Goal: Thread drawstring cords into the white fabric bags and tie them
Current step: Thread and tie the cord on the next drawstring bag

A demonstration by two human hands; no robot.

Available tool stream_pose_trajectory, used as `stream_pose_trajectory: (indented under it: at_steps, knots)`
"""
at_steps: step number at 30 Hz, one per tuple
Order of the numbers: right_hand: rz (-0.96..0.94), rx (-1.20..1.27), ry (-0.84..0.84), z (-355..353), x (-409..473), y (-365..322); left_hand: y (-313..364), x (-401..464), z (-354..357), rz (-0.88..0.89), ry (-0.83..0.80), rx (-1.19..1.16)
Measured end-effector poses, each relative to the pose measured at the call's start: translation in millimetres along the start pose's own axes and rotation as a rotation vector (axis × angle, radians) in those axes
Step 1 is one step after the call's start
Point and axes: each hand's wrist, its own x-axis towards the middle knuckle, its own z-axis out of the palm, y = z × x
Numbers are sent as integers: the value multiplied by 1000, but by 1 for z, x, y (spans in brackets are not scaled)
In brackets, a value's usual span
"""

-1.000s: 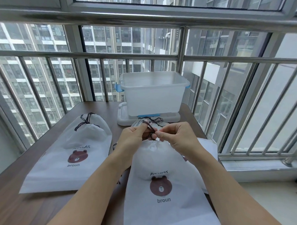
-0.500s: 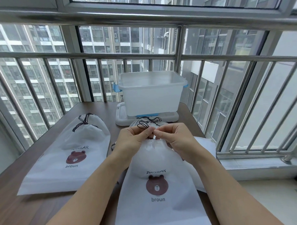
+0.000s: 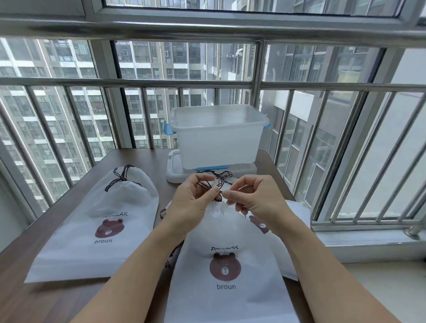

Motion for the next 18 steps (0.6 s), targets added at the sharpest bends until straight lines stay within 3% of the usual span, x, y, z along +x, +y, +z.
stream_pose_trajectory:
  at_steps: [5, 11, 18]
  knots:
    - [-21, 12, -25, -4, 1, -1, -2, 2, -2, -25, 7, -19]
    - [-49, 51, -196, -9, -2, -4, 4, -1, -2, 0, 65, -132]
    - [-63, 8, -41, -1, 0, 0, 2, -4, 3, 18, 43, -111]
